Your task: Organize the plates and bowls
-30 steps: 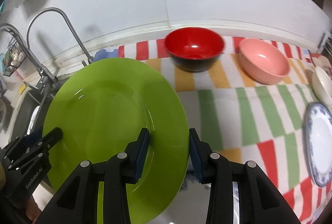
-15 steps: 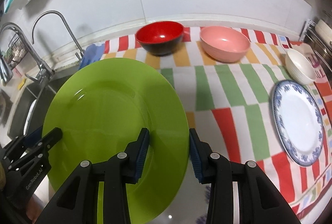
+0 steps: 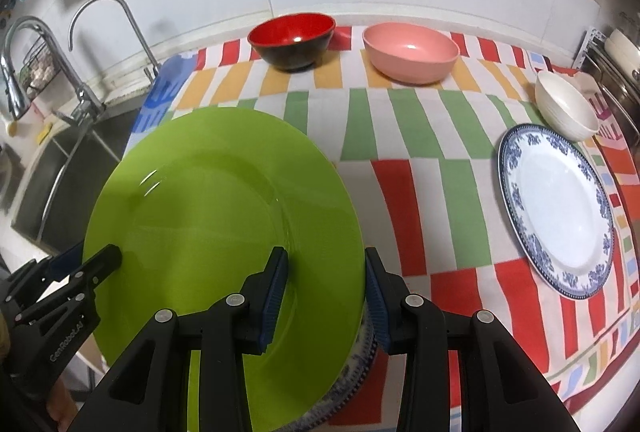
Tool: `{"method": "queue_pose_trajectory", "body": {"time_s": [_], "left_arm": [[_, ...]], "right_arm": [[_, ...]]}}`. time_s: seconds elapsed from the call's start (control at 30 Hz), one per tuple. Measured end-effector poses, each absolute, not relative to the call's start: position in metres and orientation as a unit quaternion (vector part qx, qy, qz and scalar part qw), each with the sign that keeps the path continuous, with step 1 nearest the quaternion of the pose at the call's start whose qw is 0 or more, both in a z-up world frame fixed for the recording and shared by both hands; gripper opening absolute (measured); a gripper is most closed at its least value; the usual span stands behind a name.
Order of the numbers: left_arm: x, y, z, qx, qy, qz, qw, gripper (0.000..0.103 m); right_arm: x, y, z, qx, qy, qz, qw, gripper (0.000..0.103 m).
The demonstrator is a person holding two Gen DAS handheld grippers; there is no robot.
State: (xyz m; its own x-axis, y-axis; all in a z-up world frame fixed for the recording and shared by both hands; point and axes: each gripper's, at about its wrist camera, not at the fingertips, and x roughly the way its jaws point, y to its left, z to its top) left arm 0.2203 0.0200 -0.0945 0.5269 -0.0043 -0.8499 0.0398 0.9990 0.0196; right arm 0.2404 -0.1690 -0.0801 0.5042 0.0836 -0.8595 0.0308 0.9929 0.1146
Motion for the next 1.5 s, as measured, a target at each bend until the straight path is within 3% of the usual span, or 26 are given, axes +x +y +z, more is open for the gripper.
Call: {"method": "queue_pose_trajectory", "body": {"time_s": [0.57, 1.1, 1.5], "left_arm": [[0.218, 0.006, -0.127, 0.042, 0.510, -0.001, 0.859, 0.040], [0.220, 0.005, -0.127, 0.050, 0.507, 0.000, 0.861, 0.040], [0.223, 0.004, -0.101, 0.072, 0.470, -0.008, 0.880, 0.067]], "right_arm": [[0.231, -0.177, -0.115, 0.047, 0.524, 0.024, 0.850, 0.039], [0.230, -0.177, -0.120, 0.033, 0.521, 0.025, 0.852, 0.040], [0.228, -0.181, -0.113, 0.030, 0.511, 0.010, 0.859, 0.040]]}}
